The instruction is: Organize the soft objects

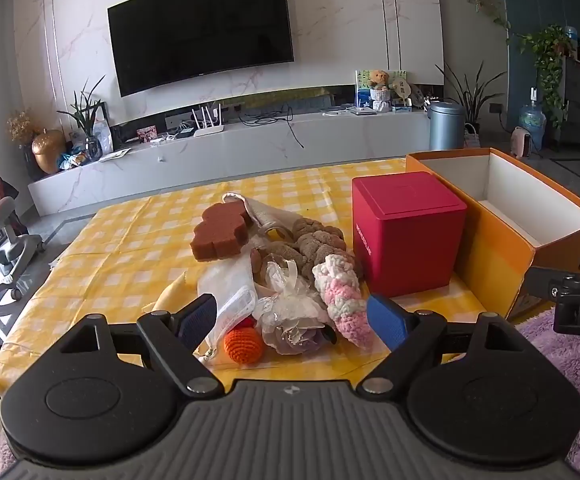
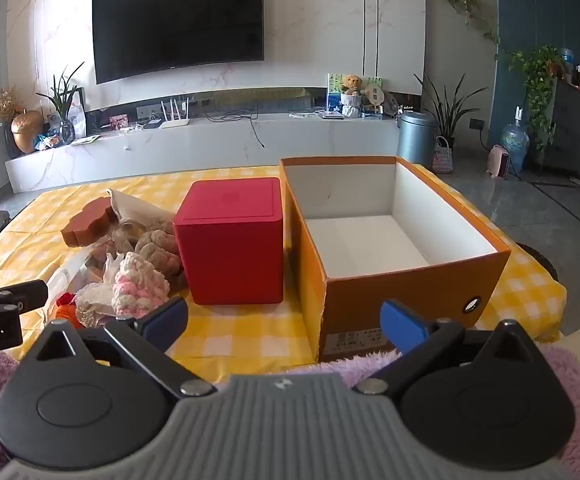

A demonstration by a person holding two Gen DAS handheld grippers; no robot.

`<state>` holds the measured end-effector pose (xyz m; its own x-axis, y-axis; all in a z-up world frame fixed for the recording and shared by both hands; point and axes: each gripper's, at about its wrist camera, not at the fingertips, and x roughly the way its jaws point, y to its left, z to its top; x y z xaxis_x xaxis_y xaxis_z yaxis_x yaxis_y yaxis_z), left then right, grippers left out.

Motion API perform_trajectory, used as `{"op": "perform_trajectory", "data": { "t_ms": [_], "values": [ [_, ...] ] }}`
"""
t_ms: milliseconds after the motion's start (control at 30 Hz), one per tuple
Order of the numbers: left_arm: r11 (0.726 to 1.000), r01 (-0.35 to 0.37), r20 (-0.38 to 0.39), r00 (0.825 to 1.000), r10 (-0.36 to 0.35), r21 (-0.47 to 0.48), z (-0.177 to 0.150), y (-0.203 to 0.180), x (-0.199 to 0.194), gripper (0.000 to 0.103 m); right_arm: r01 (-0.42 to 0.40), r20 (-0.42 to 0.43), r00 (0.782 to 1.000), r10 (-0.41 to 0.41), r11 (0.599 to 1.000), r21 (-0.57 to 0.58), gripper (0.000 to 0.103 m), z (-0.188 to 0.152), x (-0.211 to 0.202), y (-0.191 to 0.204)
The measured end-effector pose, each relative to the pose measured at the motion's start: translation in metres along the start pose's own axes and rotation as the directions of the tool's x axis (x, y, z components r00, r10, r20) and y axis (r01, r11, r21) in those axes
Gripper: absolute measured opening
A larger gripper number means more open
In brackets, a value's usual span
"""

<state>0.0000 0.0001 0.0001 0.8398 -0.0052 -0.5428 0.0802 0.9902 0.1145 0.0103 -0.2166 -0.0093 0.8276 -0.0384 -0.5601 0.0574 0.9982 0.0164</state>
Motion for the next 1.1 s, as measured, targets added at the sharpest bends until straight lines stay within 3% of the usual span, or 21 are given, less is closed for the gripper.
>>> {"op": "perform_trajectory", "data": {
  "t_ms": [1100],
  "values": [
    [1.0, -0.006, -0.003, 1.0, 0.006, 0.005, 0.0002, 0.0002, 0.0001, 0.1, 0.006, -0.015, 1.0, -0.006, 1.0, -0.007, 0.101, -0.0036, 0.0026, 0.0023]
  ]
}}
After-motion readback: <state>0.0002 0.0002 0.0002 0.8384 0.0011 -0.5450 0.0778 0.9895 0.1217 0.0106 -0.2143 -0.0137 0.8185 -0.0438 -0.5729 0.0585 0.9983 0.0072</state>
